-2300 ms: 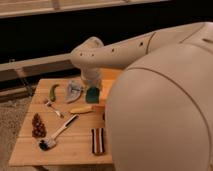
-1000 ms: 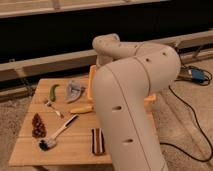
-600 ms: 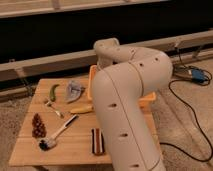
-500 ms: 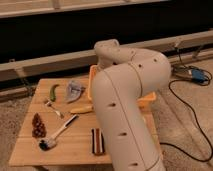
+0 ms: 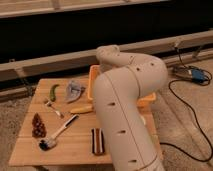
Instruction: Wipe tray with eraser
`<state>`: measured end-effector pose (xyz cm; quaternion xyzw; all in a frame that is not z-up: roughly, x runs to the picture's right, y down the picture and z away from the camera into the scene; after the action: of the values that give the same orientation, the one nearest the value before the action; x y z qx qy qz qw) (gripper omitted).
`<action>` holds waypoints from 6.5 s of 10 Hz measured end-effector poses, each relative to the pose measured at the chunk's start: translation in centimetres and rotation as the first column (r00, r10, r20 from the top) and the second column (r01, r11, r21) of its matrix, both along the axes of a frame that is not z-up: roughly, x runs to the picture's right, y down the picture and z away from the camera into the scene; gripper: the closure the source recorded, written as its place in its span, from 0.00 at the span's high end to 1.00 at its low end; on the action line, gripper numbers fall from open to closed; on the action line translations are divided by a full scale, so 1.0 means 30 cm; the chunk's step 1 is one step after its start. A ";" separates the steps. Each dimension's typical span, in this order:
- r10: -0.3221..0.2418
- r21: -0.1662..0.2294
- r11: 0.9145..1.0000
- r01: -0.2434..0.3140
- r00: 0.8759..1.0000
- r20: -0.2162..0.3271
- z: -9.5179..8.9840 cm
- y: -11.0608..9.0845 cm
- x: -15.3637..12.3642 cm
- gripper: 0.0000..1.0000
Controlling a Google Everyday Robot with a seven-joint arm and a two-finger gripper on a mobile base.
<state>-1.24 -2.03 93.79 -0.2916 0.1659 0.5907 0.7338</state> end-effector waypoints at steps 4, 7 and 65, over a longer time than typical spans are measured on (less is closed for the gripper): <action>-0.004 -0.005 1.000 0.004 1.000 0.001 0.012 0.019 -0.009 0.00; -0.004 -0.005 1.000 0.004 1.000 0.001 0.012 0.020 -0.010 0.00; -0.338 0.146 0.939 0.311 0.910 0.241 0.137 -0.048 0.347 0.00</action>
<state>9.18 -3.46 97.91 -0.2969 0.0825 0.4244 0.8514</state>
